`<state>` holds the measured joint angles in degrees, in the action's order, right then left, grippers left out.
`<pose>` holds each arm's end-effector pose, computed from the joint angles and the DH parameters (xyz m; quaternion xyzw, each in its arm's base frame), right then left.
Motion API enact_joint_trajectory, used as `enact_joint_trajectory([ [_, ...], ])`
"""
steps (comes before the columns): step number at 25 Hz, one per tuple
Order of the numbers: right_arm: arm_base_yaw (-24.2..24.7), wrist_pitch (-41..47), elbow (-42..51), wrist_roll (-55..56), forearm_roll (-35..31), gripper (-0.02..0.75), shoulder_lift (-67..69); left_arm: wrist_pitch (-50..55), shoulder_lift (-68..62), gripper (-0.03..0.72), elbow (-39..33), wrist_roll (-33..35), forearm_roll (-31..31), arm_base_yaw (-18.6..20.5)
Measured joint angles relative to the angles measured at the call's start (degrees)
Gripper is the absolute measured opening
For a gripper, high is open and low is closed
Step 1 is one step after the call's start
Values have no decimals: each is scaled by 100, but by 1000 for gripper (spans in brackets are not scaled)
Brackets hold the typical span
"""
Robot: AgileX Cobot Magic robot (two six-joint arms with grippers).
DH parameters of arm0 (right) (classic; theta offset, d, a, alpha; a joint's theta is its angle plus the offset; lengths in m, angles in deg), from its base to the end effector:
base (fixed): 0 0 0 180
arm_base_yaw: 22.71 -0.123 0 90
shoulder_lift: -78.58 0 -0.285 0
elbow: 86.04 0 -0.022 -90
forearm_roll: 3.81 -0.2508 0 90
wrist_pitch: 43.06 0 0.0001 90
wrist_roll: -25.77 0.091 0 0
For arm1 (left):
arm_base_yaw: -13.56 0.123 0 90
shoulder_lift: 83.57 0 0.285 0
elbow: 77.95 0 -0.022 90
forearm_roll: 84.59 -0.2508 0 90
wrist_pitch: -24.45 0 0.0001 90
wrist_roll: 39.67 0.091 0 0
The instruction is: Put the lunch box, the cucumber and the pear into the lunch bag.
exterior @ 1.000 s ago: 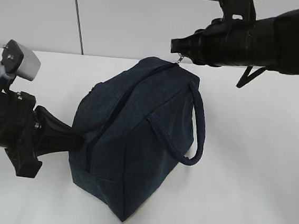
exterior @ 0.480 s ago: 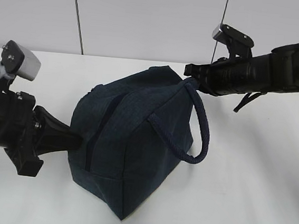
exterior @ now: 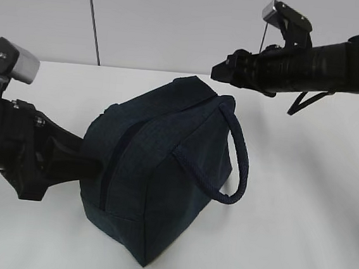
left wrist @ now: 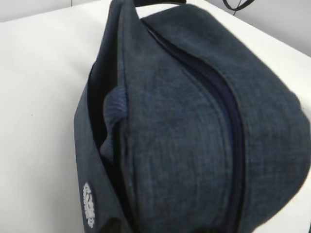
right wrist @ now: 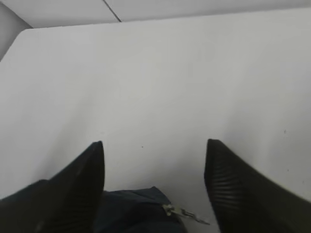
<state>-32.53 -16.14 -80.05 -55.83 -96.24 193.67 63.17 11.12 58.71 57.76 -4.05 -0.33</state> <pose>0.4042 0.1118 0.2301 -0.1070 0.8429 0.2865 0.4427 0.2155 -0.1112 0.2160 0.3685 0.8050 -0.2852 0.3673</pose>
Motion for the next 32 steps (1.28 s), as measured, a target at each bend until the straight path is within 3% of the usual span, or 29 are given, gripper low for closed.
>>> enact_joint_trajectory([
  [2,12,66,0,-36,301,552,-273,0,271,384,0,-284,-306,0],
  [5,20,370,0,421,1177,560,-730,50,761,393,0,-1263,-1153,0],
  [8,20,752,0,1995,2875,561,-1243,112,1360,393,0,-2645,-2330,0],
  [13,20,2005,11,5421,6513,561,-2017,75,2619,393,-12,-5270,-4363,0],
  [17,20,2682,424,7074,8158,559,-2782,209,3672,393,-12,-7176,-5742,0],
  [24,20,3634,1658,7608,8662,506,-4637,1281,5233,384,-12,-8765,-6851,0],
  [32,20,4205,2862,8021,8782,503,-6853,2554,6275,379,-12,-8963,-7490,0],
])
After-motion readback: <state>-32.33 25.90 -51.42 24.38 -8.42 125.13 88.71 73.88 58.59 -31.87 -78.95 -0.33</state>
